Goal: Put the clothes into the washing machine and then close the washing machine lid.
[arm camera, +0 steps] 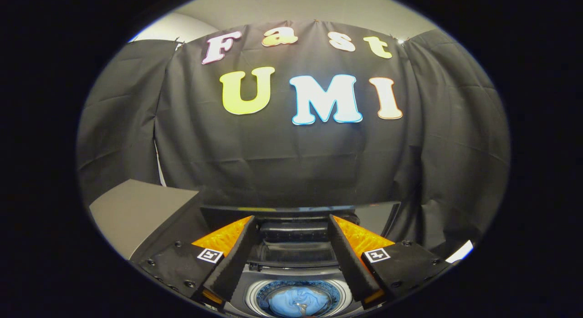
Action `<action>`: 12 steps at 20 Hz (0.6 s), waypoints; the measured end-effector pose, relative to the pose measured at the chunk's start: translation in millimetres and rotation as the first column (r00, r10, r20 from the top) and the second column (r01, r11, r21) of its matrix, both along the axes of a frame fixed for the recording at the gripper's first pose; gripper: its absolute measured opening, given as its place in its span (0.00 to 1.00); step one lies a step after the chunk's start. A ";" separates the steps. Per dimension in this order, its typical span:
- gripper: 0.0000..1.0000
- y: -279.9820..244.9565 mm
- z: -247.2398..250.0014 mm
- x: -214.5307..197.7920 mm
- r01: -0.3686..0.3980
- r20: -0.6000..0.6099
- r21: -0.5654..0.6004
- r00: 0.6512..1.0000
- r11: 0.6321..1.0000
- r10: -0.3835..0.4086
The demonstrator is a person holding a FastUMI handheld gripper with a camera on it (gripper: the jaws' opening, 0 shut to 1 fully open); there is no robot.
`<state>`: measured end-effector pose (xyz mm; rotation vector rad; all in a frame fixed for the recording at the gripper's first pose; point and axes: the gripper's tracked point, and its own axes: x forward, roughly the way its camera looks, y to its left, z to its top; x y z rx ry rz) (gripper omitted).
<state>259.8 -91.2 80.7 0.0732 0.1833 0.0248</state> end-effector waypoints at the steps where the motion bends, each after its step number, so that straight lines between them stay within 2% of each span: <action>1: 0.96 -1.3 3.6 6.6 0.005 0.005 0.000 1.000 1.000 -0.005; 5: 0.96 -6.0 11.9 32.1 0.025 0.010 -0.001 1.000 1.000 -0.025; 12: 0.97 -8.7 -5.5 76.1 0.059 -0.019 -0.026 0.998 0.998 -0.060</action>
